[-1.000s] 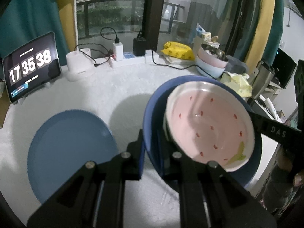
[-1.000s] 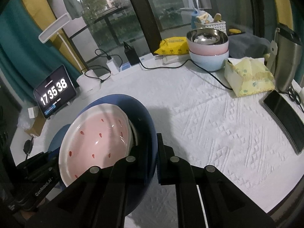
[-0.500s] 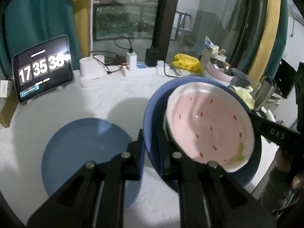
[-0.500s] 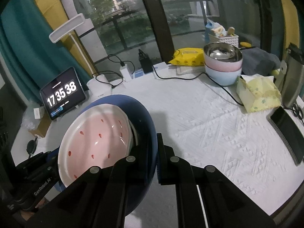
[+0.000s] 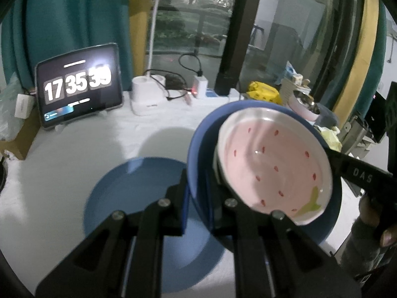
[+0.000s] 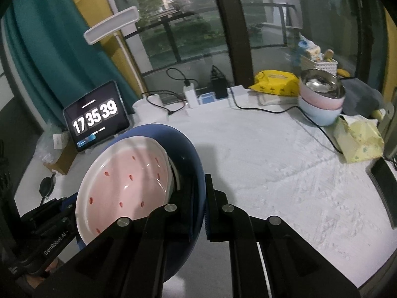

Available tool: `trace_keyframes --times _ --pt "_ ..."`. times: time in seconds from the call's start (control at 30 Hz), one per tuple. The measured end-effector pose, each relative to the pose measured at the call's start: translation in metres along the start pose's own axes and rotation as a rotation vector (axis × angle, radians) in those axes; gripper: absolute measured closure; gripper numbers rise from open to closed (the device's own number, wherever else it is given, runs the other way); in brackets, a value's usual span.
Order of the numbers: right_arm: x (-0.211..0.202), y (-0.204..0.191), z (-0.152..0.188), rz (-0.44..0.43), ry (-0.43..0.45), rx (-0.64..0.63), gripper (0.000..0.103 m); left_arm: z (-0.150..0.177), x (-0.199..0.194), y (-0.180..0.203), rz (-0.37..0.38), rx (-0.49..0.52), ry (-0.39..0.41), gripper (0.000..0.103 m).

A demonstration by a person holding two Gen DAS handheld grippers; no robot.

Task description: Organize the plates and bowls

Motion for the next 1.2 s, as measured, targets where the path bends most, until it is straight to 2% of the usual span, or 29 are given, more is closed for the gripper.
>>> trace_keyframes --times 0.43,0.77,1.2 --pt "0.026 -0.052 -0.009 -0.053 -0.024 -0.063 0.094 0.002 -0.012 -0.053 -0.052 -0.06 0.017 0.093" --pt "0.057 -0.081 -0.012 -0.08 -0.067 -0.084 0.095 0.002 -0.004 -0.088 -0.082 -0.099 -0.003 0.093" --pt "0.098 -0.089 -0.013 -0.092 -0.159 -0.07 0.095 0.006 0.018 -0.107 -0.107 -0.124 -0.058 0.093"
Point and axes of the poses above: each gripper's, at about its wrist camera, not at the fingertips, and x roughly the way its jaws point, y to its right, z to its underside, the point moved 1 cm from there along x, roughly the way its jaws point, and after that the axes turned 4 degrees about -y, right-handed, at the moved point
